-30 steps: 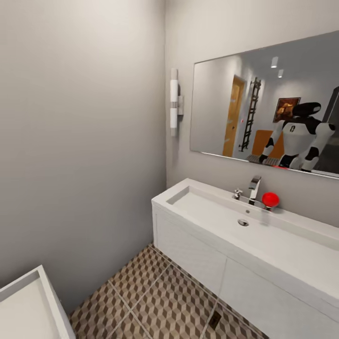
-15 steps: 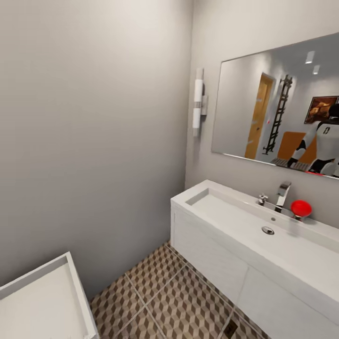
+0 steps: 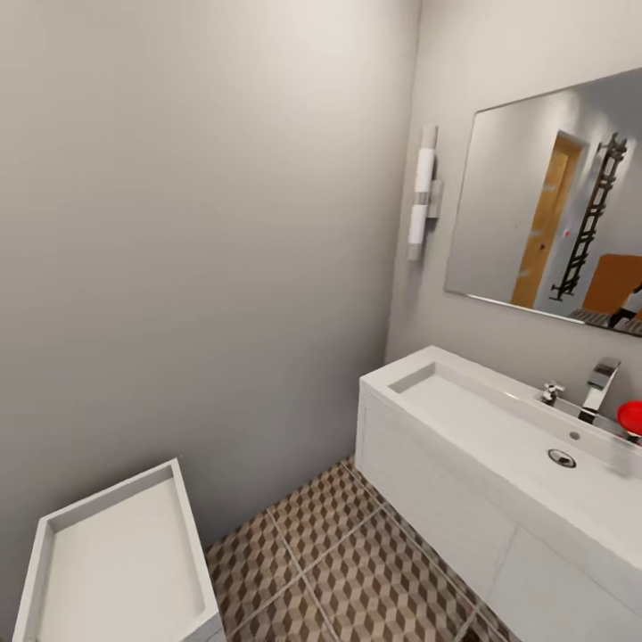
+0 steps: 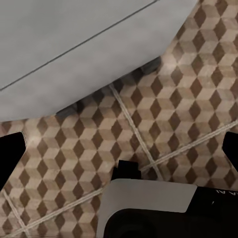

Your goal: Take the four mousetraps from the cabinet in the bathroom and place them on the bathroom floor. Make sure all four end up on the same floor surface, and ensure that at least two of them are either under or directly next to the same bathroom sink.

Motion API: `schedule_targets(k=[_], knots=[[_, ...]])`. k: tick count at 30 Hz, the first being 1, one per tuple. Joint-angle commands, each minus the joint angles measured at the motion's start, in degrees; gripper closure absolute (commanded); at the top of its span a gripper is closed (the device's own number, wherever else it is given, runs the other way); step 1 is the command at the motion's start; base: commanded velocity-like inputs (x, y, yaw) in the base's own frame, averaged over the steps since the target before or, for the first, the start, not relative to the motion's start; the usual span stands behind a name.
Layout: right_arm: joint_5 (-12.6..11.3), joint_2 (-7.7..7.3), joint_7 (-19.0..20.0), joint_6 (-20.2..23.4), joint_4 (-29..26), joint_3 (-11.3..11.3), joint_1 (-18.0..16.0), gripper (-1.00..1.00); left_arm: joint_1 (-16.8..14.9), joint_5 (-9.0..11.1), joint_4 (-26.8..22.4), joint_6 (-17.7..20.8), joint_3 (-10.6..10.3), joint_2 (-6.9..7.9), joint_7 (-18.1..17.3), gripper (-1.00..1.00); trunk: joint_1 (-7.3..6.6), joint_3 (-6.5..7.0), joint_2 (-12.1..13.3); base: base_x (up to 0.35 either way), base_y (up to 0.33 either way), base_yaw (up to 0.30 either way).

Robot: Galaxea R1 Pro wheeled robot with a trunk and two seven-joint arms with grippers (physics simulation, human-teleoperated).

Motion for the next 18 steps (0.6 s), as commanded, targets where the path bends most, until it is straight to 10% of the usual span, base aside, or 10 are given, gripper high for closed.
schedule_targets(k=[1,18], knots=[[0.01,0.03,0.12,-0.35,0.18,0.06,-0.07,-1.0,-0.06,-0.6,0.12,-0.25,0.37,0.0,0.22,-1.0,0.0,-0.07,-0.04,0.0,0.0,0.278],[0.01,0.0,0.3,-0.5,0.18,0.06,-0.08,-1.0,-0.06,-0.6,0.14,-0.25,0.37,0.0,0.22,-1.0,0.0,-0.07,-0.04,0.0,0.0,0.28]])
